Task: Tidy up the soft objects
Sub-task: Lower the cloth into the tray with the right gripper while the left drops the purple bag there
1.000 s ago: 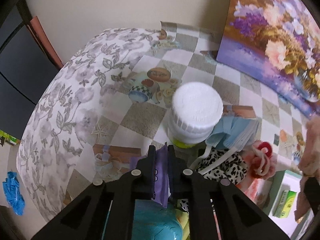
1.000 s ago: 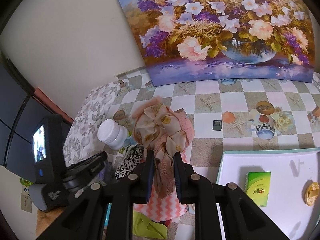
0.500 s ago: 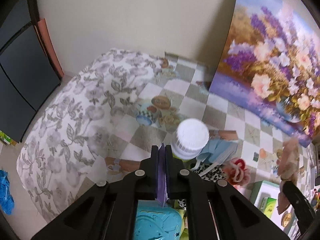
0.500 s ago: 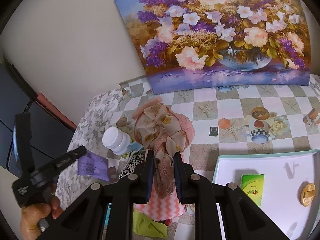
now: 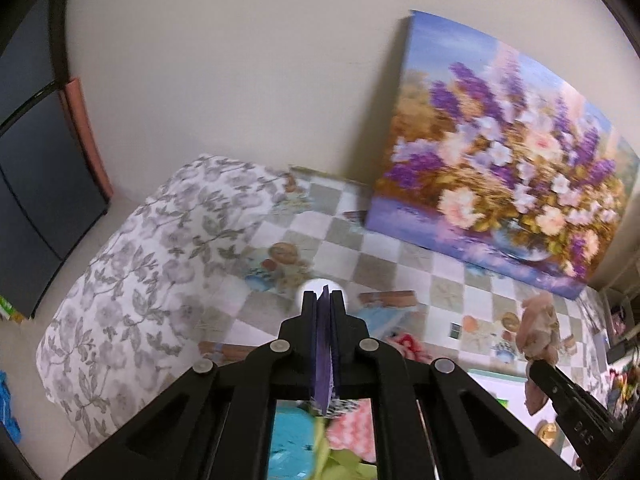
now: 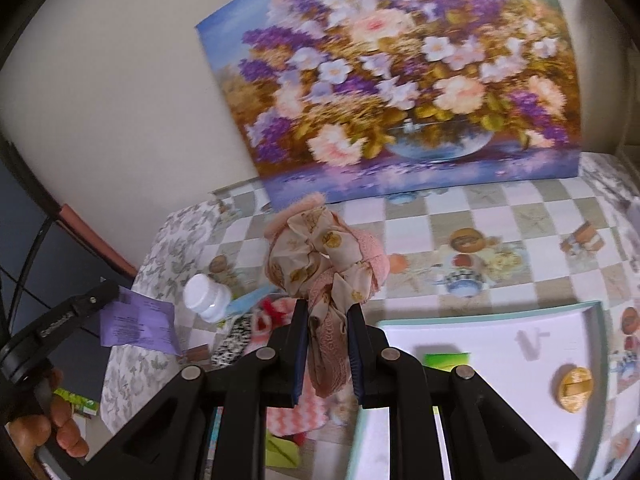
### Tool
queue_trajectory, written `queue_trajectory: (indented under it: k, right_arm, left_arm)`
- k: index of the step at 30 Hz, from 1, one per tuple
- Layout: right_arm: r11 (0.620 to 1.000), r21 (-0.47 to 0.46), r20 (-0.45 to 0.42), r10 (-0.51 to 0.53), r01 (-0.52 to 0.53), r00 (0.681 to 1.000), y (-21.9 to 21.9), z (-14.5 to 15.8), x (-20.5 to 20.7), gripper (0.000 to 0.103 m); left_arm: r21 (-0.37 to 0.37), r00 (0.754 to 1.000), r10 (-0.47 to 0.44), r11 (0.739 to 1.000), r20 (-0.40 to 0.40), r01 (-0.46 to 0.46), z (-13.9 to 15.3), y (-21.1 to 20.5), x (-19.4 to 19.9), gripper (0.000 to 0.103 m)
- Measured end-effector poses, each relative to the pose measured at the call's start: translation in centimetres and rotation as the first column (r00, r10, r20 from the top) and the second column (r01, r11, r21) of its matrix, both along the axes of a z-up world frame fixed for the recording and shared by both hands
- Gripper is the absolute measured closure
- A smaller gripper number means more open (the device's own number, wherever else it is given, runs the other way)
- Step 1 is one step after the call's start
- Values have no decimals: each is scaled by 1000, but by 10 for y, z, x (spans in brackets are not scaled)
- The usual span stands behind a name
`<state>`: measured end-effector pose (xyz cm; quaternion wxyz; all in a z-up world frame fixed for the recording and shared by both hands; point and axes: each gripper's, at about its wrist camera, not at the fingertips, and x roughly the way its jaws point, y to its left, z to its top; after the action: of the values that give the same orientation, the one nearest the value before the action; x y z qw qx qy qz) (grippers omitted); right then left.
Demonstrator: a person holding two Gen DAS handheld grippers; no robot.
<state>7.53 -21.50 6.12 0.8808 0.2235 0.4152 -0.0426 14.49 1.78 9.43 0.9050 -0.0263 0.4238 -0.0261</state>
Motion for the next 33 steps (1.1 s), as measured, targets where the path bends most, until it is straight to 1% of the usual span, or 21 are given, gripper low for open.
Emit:
queue_trajectory:
  k: [6, 12, 18, 24, 28, 33]
  right_arm:
    - [998, -18, -14, -67, 67, 998, -34, 5, -17, 84]
    - [988, -39, -47, -154, 153, 987, -75, 4, -40, 84]
    - [964, -61, -92, -264, 259, 960, -126, -4, -70, 84]
    - [944, -70, -120, -329, 322, 937, -165, -10, -96, 84]
    - [939, -63, -149, -345, 339, 927, -178, -20, -104, 84]
    - [948, -12, -237, -312, 318, 920, -182, -57, -95, 84]
  left_arm:
    - [5, 996, -87, 996, 14, 86, 4, -43, -15, 97]
    - [24, 980, -198, 980, 26, 198, 8, -97, -36, 97]
    - [50, 951, -309, 950, 19, 308, 4, -150, -56, 97]
    - [62, 917, -399, 915, -18, 399, -4, -196, -66, 97]
    - [77, 894, -445, 890, -55, 448, -15, -219, -73, 97]
    - [83, 864, -494, 861, -98, 502, -36, -244, -85, 97]
